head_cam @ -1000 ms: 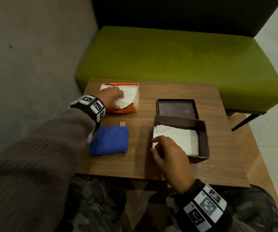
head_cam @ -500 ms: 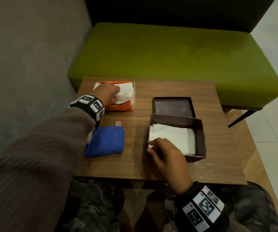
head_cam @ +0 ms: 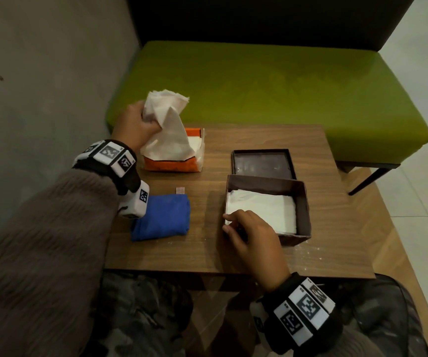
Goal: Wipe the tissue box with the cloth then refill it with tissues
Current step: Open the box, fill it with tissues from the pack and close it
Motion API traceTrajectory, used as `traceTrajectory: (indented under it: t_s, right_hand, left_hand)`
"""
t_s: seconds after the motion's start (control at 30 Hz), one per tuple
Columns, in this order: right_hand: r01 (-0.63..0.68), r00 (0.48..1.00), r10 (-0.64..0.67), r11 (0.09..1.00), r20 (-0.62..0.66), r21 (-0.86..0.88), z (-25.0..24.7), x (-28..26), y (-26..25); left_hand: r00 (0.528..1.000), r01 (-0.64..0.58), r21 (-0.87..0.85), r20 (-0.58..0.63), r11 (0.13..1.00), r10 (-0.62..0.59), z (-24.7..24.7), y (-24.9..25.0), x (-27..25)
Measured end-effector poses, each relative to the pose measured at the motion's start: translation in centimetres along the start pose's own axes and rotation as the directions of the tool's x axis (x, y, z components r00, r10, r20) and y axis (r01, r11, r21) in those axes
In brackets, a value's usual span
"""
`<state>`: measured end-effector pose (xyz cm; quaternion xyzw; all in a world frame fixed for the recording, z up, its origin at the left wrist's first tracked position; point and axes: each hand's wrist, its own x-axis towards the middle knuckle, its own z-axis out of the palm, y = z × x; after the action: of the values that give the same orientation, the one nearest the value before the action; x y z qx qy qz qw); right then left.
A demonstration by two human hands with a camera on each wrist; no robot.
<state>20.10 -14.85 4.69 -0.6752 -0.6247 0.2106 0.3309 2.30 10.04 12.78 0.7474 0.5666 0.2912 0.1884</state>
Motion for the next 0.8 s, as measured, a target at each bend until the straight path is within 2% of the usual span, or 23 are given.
traceTrajectory:
  t_s: [0.13,0.27,0.47,0.7,0.8]
  right_hand:
    - [-0.008,1.0,0.008,1.0,0.007,-0.004,-0.2,0.1,-0.3]
    - [-0.033,0.999,0.033,0.999,0.025,0.011,-0.5,0.1,-0.6]
    - [-0.086,0.991,0.081,0.995,0.108,0.045,-1.5,0.7,-1.0]
    - [-0.104,0.984,0.094,0.993,0.154,0.057,-2.0,0.7,-1.2]
    - [-0.103,0.986,0.092,0.992,0.136,0.077,-2.1,0.7,-1.0]
  left_hand:
    - [0.993,0.068,-0.083,-0.092,0.994,-0.076,-1.8,0.7,-1.0]
    - [0.993,0.094,-0.035,-0.07,0.995,-0.097,-2.0,0.6,-1.1]
    - [0.951,0.262,-0.11,-0.14,0.959,-0.276,-3.4,0.9,-0.1]
    - [0.918,0.267,-0.173,-0.254,0.948,-0.305,-4.8,1.4,1.0]
    - [0.894,0.278,-0.262,-0.281,0.924,-0.348,-5.3,1.3,1.6]
